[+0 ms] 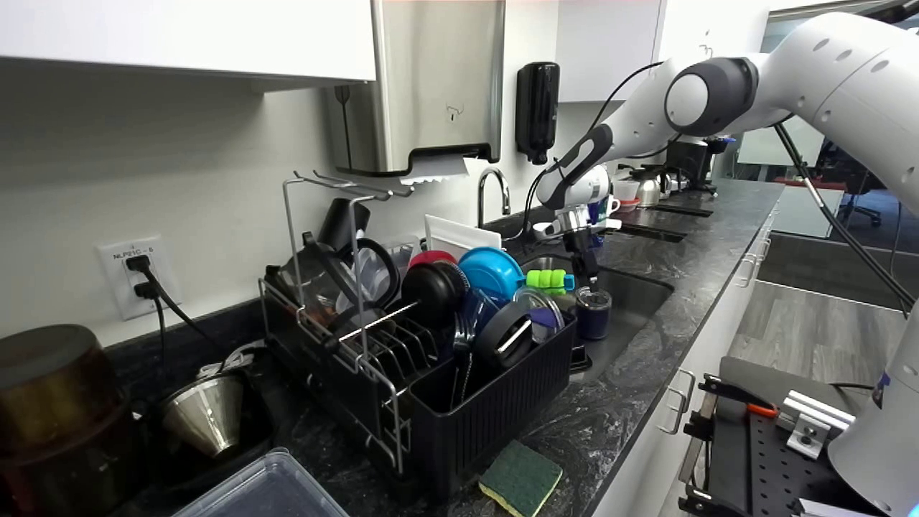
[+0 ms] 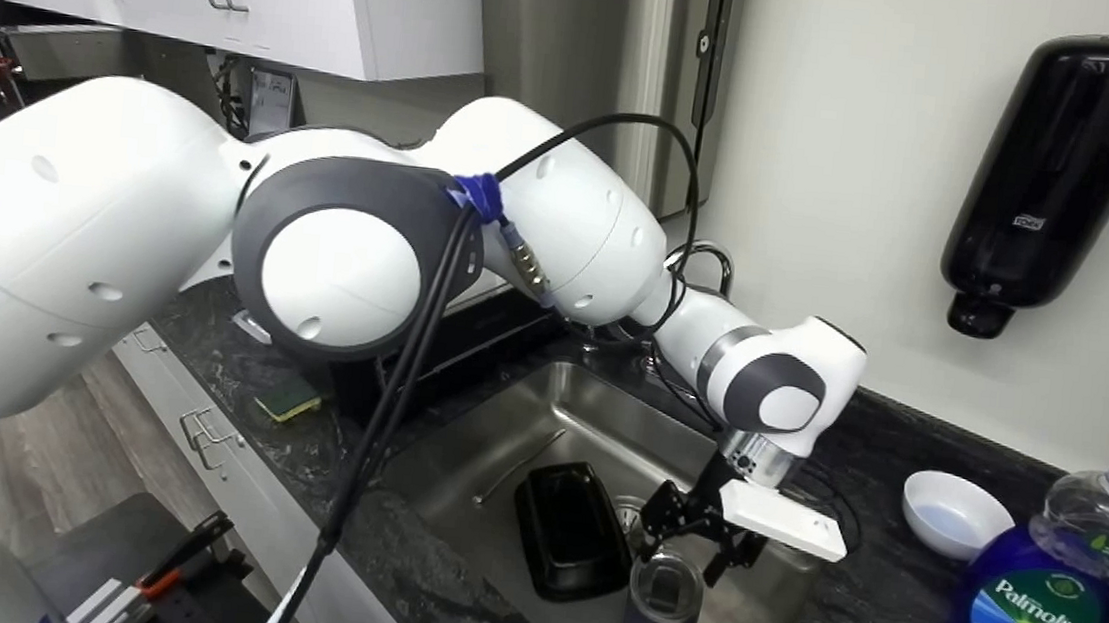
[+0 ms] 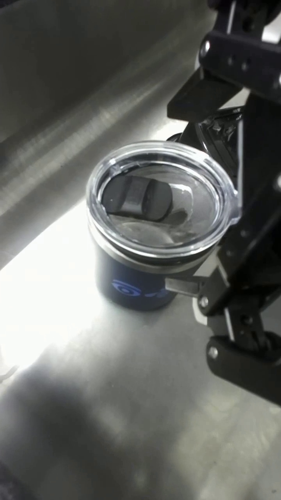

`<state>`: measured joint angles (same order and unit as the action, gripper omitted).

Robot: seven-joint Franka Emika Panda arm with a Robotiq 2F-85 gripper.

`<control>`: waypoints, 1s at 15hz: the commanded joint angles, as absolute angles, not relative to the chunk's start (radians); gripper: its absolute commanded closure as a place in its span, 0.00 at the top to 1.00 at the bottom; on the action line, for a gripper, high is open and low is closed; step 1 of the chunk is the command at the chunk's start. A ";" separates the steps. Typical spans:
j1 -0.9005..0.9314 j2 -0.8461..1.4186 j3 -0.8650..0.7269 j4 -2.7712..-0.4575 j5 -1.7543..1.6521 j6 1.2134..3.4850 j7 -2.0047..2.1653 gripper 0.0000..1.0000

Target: Take the lid off the travel mug and put it on the black Tupperware

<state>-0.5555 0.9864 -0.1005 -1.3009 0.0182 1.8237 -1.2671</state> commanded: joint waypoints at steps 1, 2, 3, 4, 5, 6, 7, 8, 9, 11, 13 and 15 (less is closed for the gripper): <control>-0.553 0.966 -0.100 -1.342 0.023 1.847 -1.265 1.00; -0.552 0.957 -0.100 -1.353 0.022 1.845 -1.267 1.00; -0.549 0.940 -0.099 -1.376 0.018 1.850 -1.269 1.00; -0.546 0.930 -0.098 -1.388 0.016 1.853 -1.272 1.00; -0.541 0.917 -0.098 -1.405 0.012 1.856 -1.272 1.00; -0.535 0.912 -0.101 -1.407 0.013 1.853 -1.271 1.00; -0.531 0.899 -0.101 -1.422 0.012 1.852 -1.274 1.00; -0.526 0.888 -0.103 -1.435 0.010 1.855 -1.273 1.00; -0.523 0.878 -0.104 -1.446 0.010 1.854 -1.275 1.00; -0.517 0.863 -0.105 -1.465 0.011 1.857 -1.274 1.00; -0.515 0.852 -0.106 -1.481 0.011 1.857 -1.274 1.00; -0.517 0.851 -0.104 -1.488 0.015 1.865 -1.279 1.00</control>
